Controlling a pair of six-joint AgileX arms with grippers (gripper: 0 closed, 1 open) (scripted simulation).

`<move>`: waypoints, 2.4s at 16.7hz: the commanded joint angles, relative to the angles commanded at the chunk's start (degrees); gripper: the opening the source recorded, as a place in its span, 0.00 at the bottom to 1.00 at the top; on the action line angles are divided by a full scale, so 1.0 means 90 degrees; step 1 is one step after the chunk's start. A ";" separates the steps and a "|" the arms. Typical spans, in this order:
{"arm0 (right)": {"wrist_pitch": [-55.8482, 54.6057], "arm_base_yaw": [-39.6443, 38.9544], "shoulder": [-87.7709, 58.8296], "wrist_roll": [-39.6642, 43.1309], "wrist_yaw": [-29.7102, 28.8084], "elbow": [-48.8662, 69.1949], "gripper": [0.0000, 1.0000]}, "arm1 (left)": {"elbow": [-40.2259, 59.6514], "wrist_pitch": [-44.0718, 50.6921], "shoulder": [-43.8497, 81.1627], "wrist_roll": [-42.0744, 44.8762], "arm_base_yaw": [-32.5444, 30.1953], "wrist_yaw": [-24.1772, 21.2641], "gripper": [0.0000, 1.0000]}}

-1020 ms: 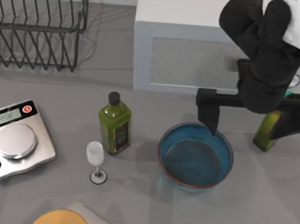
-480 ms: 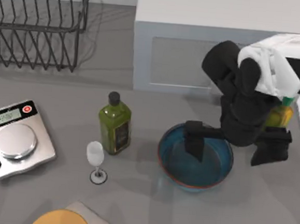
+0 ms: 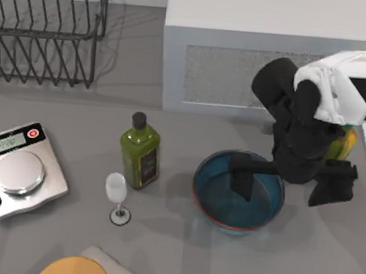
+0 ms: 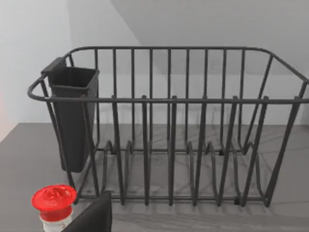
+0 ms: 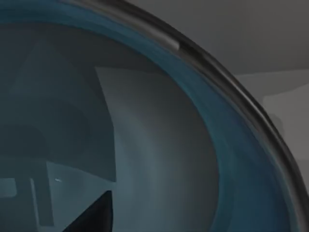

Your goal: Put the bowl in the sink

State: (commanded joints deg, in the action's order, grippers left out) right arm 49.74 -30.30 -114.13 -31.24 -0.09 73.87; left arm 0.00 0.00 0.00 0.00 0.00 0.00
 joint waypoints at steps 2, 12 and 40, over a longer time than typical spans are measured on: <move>0.0000 0.0000 0.0000 0.0000 0.0000 0.0000 0.77 | 0.0000 0.0000 0.0000 0.0000 0.0000 0.0000 1.00; 0.0000 0.0000 0.0000 0.0000 0.0000 0.0000 0.02 | 0.0000 0.0000 0.0000 0.0000 0.0000 0.0000 1.00; 0.3641 0.0018 0.0655 0.0037 0.0001 0.2999 0.00 | 0.0000 0.0000 0.0000 0.0000 0.0000 0.0000 1.00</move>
State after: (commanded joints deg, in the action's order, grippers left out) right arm 82.52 -30.13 -108.24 -30.91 -0.08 100.86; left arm 0.00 0.00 0.00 0.00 0.00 0.00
